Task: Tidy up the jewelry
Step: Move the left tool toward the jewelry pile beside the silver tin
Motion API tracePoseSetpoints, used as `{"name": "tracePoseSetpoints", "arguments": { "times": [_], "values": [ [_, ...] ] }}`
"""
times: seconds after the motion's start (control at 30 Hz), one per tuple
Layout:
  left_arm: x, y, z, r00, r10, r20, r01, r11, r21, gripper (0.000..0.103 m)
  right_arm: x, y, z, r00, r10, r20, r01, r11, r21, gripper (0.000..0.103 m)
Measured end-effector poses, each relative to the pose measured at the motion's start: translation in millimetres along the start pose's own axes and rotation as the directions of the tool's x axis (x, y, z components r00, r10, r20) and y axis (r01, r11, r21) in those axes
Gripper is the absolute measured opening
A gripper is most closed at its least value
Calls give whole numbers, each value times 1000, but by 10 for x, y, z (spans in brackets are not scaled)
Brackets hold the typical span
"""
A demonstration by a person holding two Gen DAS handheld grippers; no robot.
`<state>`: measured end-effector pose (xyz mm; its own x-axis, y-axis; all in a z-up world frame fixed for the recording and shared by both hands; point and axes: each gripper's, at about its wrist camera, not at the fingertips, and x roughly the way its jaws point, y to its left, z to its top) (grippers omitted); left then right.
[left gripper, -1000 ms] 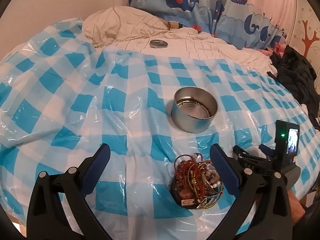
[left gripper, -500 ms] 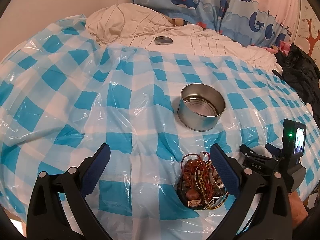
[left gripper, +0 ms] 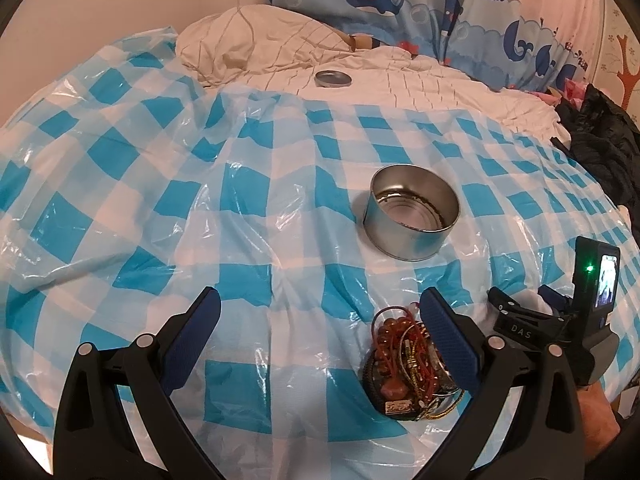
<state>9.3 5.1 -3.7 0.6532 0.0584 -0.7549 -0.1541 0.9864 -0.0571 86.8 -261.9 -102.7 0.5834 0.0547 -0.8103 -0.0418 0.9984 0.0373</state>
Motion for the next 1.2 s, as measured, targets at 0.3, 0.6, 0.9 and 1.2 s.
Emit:
{"name": "tracePoseSetpoints", "arguments": {
  "times": [0.3,0.6,0.9,1.2],
  "values": [
    [66,-53,-35,1000,22,-17,-21,999,24,96,-12,13,10,1000,-18,2,18,1000,-11,97],
    [126,-116,-61,999,47,-25,-45,997,63,96,-17,31,13,999,-44,3,44,999,-16,97],
    [172,-185,-86,998,61,-34,-57,994,96,96,-22,64,21,998,-66,2,66,998,-17,97],
    [195,-191,-96,997,71,-34,-67,992,111,96,-24,63,22,998,-67,2,67,998,-18,97]
  ]
}}
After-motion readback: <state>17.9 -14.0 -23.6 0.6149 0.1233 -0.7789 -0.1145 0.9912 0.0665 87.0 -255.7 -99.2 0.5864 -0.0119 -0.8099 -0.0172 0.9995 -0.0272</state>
